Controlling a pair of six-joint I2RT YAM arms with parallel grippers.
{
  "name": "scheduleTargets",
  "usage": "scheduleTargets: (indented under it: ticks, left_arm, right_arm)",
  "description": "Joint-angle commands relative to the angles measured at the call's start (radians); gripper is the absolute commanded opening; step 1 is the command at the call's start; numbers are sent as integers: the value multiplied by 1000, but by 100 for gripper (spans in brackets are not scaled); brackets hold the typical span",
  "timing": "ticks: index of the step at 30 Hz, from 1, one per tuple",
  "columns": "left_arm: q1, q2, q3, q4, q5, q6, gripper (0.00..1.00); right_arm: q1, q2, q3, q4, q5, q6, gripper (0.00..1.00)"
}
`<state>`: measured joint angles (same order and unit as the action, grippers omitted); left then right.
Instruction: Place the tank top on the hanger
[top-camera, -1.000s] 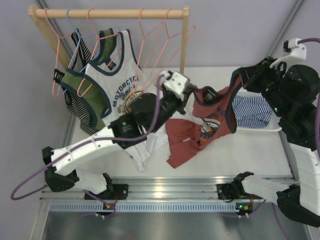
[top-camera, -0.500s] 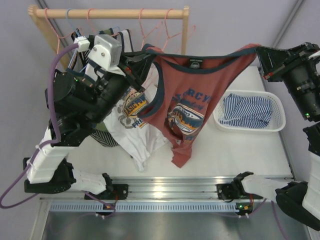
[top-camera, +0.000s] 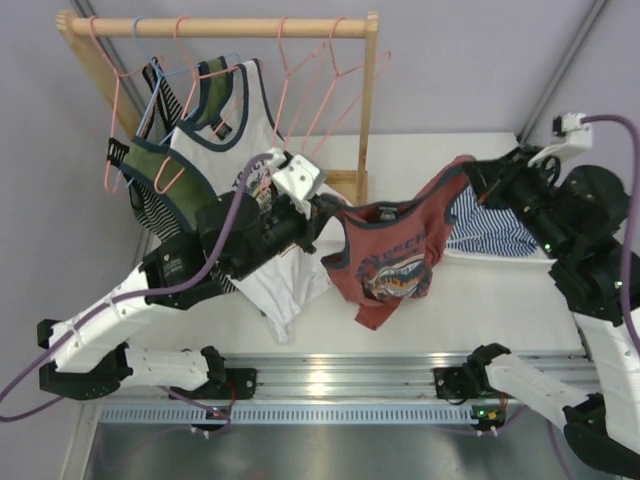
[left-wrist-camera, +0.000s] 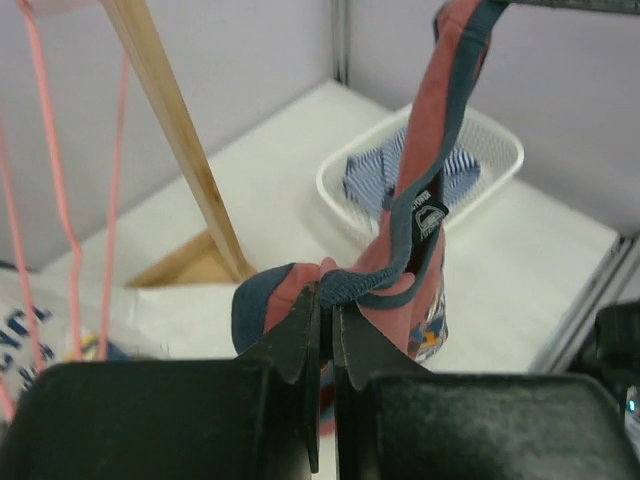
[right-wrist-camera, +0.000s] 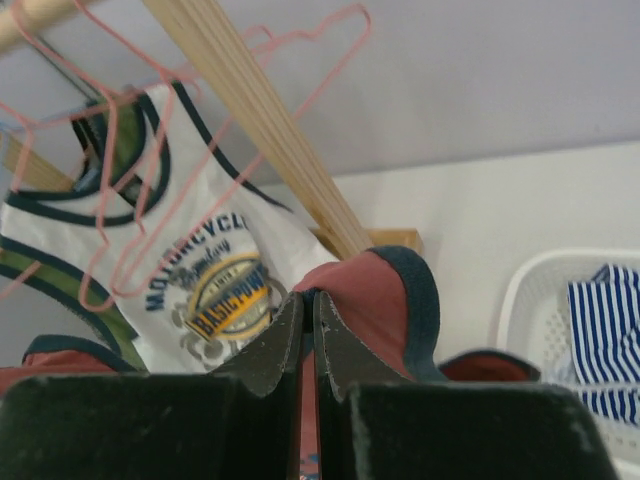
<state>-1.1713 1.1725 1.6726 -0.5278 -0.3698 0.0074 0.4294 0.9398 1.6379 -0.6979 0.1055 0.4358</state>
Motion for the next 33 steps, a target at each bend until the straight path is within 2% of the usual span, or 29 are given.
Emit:
scheduleTargets:
  ticks: [1, 2, 7, 10, 16, 20, 25, 26, 27, 29, 30, 33]
  left_arm:
    - [1, -72, -161, -17, 42, -171, 0]
    - [1, -92, -260, -12, 49, -199, 0]
    - [1, -140, -570, 58, 78, -403, 0]
    - [1, -160, -664, 87, 83, -495, 0]
    - [27, -22, -743, 61, -1, -570, 0]
    - [64, 74, -790, 109, 12, -618, 0]
    - [64, 90, -830, 189, 74, -632, 1]
    - [65, 85, -829, 189, 90, -629, 4]
    - [65, 78, -832, 193, 107, -627, 13]
    - [65, 53, -838, 201, 121, -620, 23]
    - [64, 41, -841, 203, 133, -610, 35]
    - [64, -16, -846, 207, 160, -581, 43]
  right_arm:
    - [9, -74, -175, 46, -27, 53, 0]
    - [9, -88, -281, 55, -24, 81, 0]
    - [77, -183, -640, 110, 26, 164, 0]
    - [162, -191, -787, 139, 98, 214, 0]
    - [310, -104, -911, 221, 235, 287, 0]
    - [312, -52, -923, 245, 250, 294, 0]
    - [310, -38, -928, 245, 309, 299, 0]
    - [312, -38, -925, 244, 316, 302, 0]
    - [310, -35, -923, 244, 325, 299, 0]
    - [308, -26, -899, 235, 332, 287, 5]
    - [308, -21, -891, 235, 329, 282, 7]
    - [307, -27, -869, 233, 327, 270, 23]
